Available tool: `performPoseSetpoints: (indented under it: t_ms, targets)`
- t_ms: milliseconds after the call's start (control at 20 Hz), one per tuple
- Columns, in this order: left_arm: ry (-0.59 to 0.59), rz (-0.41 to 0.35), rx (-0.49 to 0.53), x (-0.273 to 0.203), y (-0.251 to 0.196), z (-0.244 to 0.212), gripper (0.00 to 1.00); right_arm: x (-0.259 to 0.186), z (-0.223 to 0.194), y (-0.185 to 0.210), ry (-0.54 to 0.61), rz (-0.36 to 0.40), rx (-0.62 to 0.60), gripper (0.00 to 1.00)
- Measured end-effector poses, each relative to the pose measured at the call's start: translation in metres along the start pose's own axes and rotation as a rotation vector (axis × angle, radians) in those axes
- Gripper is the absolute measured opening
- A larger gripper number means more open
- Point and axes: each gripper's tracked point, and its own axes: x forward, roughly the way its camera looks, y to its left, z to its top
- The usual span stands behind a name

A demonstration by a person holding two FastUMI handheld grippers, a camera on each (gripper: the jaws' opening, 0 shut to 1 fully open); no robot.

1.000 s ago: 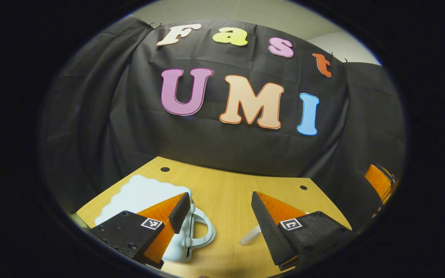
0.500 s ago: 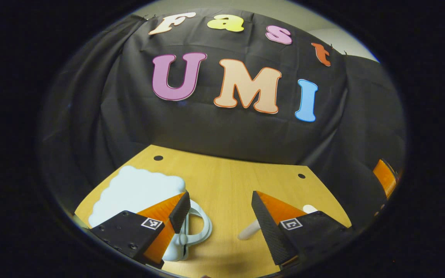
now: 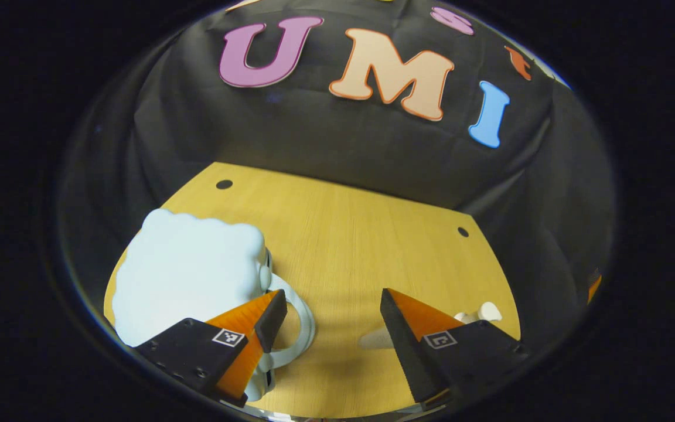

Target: First open the suitcase, pack the skin care products into it, and then close the suitcase.

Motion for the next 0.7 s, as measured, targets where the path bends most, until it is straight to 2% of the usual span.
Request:
performPoseSetpoints:
  t_ms: [350,500,700]
  targets:
    - [0.282,0.107,-0.02,0.032,0.021,-0.037,0.93,-0.008,-0.006,-0.024,0.013,-0.042,0.045,0.98]
    - [0.366,0.15,-0.04,0.047,0.03,-0.051,0.93,-0.007,-0.006,-0.028,0.016,-0.045,0.048,0.98]
    - [0.444,0.165,-0.077,0.065,0.037,-0.064,0.87,-0.008,-0.006,-0.03,0.026,-0.035,0.03,0.98]
